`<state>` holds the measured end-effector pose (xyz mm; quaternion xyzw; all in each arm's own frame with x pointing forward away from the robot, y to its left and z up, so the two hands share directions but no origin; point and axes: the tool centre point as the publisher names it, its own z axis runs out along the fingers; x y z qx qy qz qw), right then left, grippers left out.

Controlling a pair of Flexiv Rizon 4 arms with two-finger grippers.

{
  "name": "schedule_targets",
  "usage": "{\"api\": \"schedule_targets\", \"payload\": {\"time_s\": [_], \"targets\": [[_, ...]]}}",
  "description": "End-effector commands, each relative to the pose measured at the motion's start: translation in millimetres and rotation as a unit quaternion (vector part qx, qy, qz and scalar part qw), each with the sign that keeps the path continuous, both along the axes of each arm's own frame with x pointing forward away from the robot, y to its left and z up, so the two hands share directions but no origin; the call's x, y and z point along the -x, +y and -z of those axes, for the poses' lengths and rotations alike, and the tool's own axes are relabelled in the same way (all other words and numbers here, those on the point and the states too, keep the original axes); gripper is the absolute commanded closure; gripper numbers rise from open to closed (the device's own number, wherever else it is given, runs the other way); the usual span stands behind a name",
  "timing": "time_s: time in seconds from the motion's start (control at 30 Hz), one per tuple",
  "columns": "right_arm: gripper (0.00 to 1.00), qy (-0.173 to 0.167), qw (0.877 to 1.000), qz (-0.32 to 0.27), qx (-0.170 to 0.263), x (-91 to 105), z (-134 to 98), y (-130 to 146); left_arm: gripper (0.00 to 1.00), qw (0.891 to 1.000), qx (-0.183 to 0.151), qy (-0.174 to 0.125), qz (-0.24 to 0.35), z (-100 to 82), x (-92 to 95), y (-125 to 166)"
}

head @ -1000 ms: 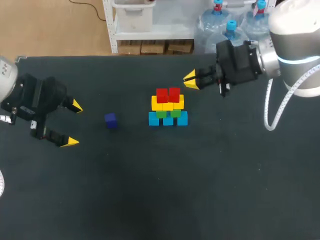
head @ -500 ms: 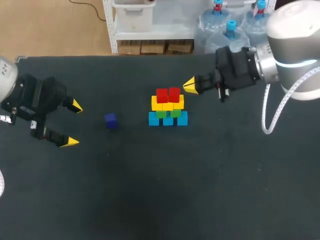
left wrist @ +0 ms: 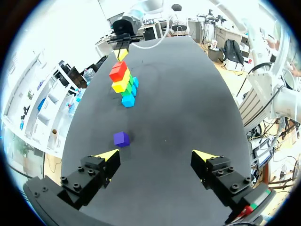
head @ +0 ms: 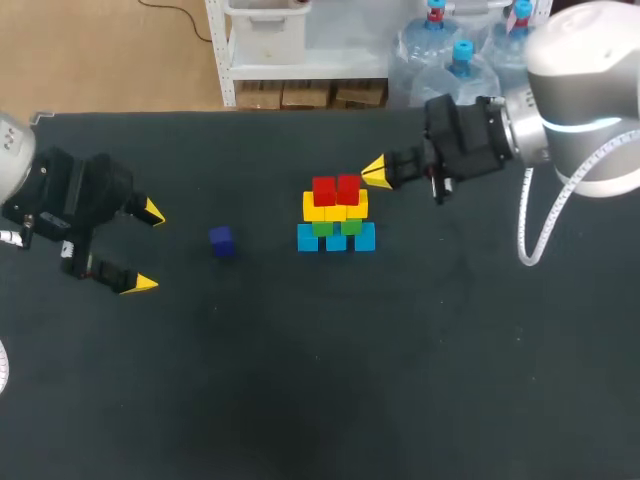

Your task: Place the blue cubes, place green cubes on the blue cubes, place the yellow cubes on the green cubes, then place the red cubes on the yellow cubes, and place purple cube on the red cubes.

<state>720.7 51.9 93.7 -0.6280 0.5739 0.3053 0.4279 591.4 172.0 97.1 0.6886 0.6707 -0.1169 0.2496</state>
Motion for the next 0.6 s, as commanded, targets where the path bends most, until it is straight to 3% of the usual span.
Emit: {"api": "schedule_targets", "payload": {"time_s": [0.03, 0.6], "targets": [[1.00, 0.001, 1.000, -0.003, -0.001, -2.9, 2.4, 2.7, 0.00, 1.000, 0.004, -0.002, 0.003, 1.4, 0.0, 1.8], [1.00, -0.001, 1.000, -0.007, -0.001, -7.6, 1.8, 8.2, 0.00, 1.000, 0.004, -0.002, 0.003, 1.4, 0.0, 1.8]]}}
